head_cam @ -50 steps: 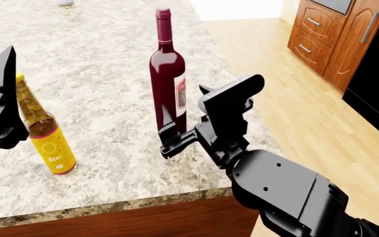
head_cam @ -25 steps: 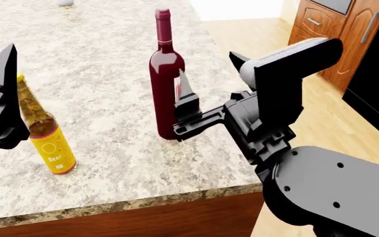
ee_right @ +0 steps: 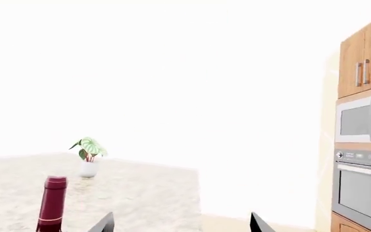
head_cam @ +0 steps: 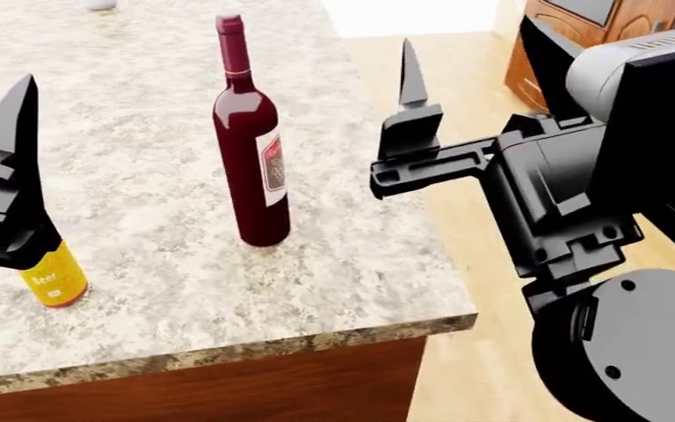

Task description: Move the drinks to the dining counter.

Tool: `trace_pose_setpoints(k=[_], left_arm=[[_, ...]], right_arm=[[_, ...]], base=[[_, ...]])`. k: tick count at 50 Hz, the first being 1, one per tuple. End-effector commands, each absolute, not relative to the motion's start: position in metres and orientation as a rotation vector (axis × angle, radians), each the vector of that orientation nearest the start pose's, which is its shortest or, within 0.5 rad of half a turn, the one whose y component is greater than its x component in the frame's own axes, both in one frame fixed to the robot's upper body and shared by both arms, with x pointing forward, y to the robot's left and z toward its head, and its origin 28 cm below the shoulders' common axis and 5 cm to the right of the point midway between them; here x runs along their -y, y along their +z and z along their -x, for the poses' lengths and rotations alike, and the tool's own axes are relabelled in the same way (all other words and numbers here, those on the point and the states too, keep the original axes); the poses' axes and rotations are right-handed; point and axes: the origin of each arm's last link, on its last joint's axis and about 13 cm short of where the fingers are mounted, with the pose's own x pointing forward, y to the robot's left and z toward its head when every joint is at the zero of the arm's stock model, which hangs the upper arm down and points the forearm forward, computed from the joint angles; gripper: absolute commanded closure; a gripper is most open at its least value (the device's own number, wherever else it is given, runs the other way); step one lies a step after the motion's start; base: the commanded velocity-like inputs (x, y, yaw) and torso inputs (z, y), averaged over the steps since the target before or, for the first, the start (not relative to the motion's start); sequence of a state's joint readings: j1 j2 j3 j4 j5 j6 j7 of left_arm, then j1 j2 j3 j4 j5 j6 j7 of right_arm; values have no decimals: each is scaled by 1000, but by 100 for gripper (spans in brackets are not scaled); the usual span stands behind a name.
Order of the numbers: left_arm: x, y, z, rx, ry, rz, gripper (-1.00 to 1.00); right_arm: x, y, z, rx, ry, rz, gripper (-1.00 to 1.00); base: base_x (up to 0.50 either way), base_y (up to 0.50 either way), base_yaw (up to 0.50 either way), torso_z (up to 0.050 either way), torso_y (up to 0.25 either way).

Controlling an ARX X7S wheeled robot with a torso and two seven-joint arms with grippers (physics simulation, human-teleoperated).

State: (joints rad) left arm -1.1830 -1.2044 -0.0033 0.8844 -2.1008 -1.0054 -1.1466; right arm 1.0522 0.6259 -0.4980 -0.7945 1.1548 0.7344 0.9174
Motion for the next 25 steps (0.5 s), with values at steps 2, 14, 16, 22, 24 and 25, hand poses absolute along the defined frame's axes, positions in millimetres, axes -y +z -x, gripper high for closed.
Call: trace_pose_setpoints(k=[2, 14, 16, 22, 24, 25], left_arm=[[-271, 331, -111, 293, -32, -297, -100], [-268, 331, -114, 291, -38, -306, -100], [-267, 331, -115, 292, -43, -306, -100], [-266, 330, -116, 291, -40, -311, -100], [-267, 330, -115, 292, -40, -306, -100], [-267, 330, -115, 293, -37, -304, -100]], right_arm=[[76, 292, -203, 525, 235, 56, -100], [79, 289, -201, 533, 241, 43, -100], [80, 289, -201, 530, 235, 45, -100], [80, 287, -201, 529, 239, 50, -100], [79, 287, -200, 529, 239, 51, -100], [80, 287, -200, 530, 239, 51, -100]], base=[[485, -139, 0, 0, 0], [479, -179, 0, 0, 0], [477, -187, 0, 0, 0], [477, -186, 0, 0, 0], [477, -191, 0, 0, 0], [477, -187, 0, 0, 0]])
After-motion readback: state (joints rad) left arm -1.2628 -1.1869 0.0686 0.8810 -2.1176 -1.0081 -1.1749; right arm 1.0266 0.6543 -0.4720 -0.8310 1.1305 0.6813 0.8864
